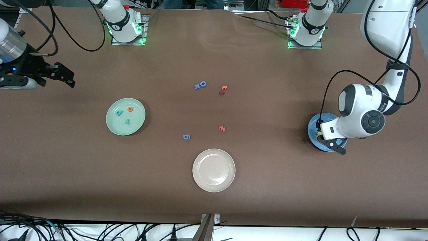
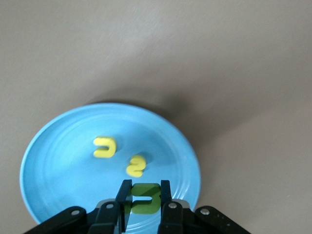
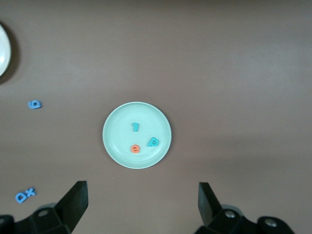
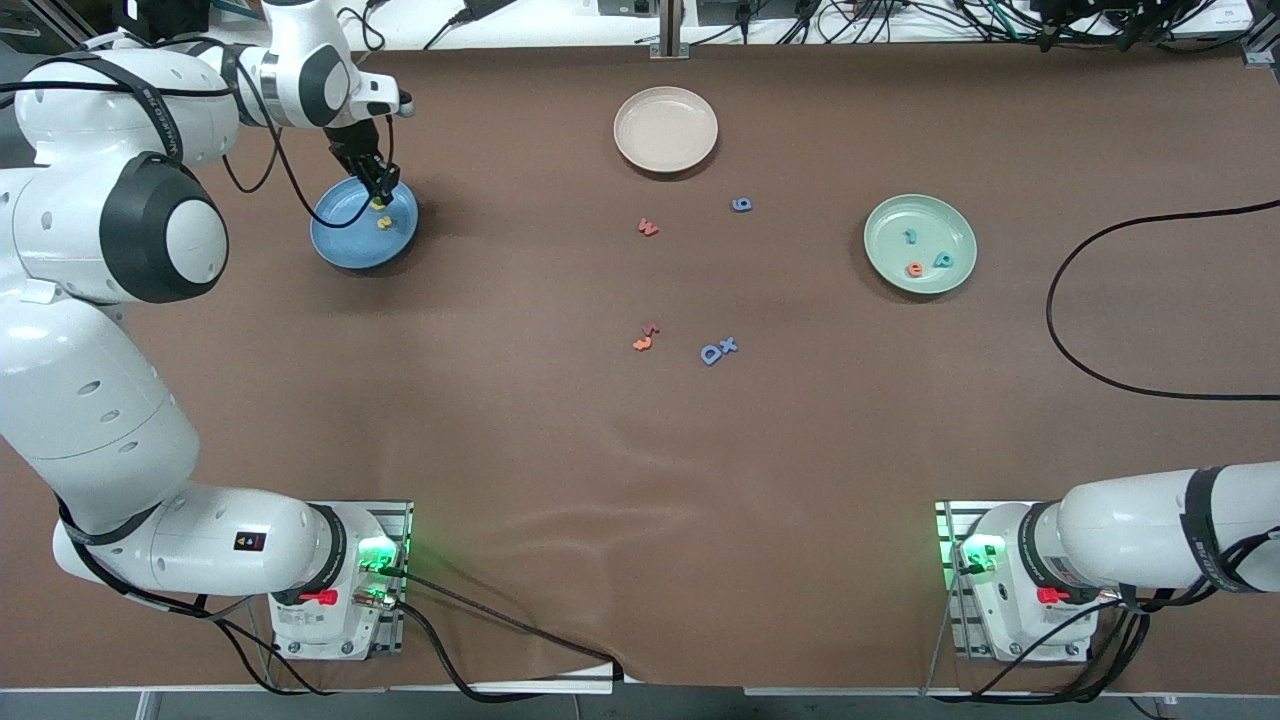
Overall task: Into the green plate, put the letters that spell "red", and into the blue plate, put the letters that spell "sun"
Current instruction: 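Place green u on the blue plate while the right gripper returns to rest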
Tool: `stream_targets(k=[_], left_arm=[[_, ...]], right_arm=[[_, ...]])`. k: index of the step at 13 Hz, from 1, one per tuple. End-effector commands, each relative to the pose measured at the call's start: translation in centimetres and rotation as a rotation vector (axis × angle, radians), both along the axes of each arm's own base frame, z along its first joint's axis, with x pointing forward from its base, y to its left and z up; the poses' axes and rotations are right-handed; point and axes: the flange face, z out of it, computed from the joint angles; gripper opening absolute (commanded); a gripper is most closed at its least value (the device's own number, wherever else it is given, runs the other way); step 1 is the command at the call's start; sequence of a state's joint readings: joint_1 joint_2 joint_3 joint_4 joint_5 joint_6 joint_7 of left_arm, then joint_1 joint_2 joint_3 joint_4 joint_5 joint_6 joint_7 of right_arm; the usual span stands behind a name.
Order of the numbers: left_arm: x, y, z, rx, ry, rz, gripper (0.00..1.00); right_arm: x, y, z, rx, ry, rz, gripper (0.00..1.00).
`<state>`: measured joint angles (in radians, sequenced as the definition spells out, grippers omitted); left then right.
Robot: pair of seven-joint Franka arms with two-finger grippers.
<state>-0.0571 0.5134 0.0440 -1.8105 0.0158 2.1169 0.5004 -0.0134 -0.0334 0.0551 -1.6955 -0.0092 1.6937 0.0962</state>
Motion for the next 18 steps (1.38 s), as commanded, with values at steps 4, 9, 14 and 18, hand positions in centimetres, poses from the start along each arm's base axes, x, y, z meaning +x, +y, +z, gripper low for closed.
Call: stream_targets(k=[4,9,14,18], left_arm=[[-0.6,3.2,-3.1,0.0,-0.015,0.021,0.25],[0.0,3.1,-1.7,-0.001,-0.039,0.026,1.0],[4.3,1.1,14.1,-0.02,-0.137,0.017,1.0],[4.7,-0.1,25.5,-0.032,-0.234,-0.002,1.0]], right_arm=[[-1.9,-2.1,0.0,0.021,0.011,-0.019,1.0],[-0.3,-3.3,-0.3,0.005,-0.015,0.055,1.0],[0.2,-3.1,-0.2,0.0,-0.016,0.061,1.0],[1.6,-2.9,-0.1,0.004,0.046,0.061,1.0]])
